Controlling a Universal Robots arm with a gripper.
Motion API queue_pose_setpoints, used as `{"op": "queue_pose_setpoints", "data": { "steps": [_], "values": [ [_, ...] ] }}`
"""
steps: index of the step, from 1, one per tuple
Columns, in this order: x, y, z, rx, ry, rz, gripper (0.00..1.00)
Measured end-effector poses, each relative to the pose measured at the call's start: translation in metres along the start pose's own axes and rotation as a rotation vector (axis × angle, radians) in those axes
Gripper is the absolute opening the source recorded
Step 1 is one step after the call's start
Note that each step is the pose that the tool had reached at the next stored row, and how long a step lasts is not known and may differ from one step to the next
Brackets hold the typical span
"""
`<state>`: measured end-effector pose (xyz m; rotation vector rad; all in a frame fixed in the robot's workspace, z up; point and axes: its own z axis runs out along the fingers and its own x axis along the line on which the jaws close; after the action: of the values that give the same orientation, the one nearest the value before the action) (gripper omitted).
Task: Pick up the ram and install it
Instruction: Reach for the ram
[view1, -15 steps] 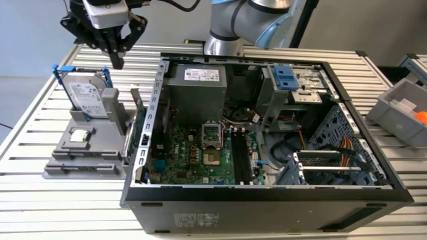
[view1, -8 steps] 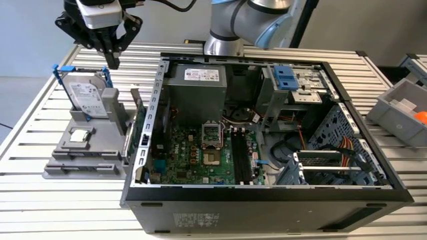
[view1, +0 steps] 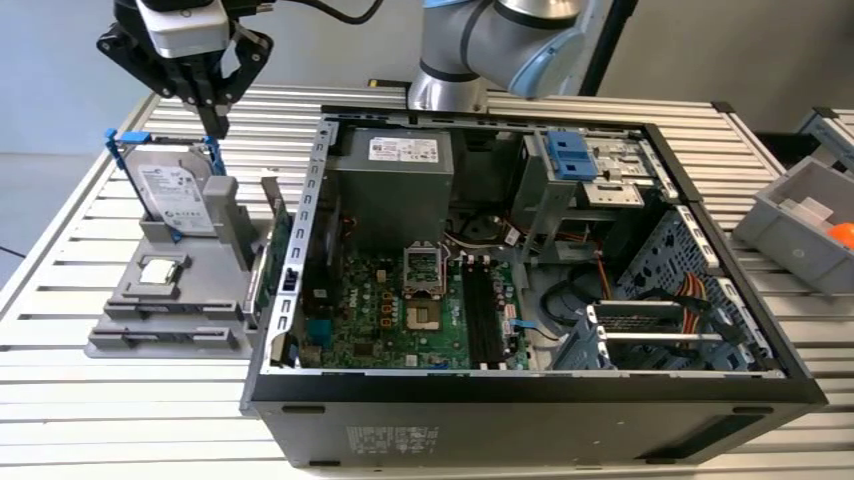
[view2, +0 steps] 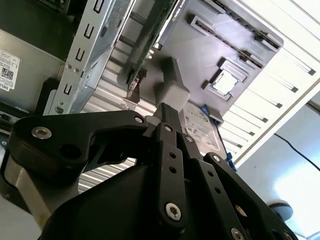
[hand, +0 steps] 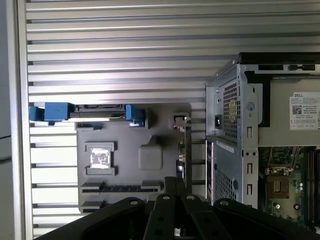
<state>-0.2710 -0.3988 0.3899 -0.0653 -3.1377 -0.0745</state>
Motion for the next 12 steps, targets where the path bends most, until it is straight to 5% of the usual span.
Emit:
{"op": "queue_pose_setpoints", "data": {
  "steps": [12],
  "values": [
    [0.0134, -0.0006, 0.0006, 0.0001, 0.003, -0.003, 0.0]
  ]
}}
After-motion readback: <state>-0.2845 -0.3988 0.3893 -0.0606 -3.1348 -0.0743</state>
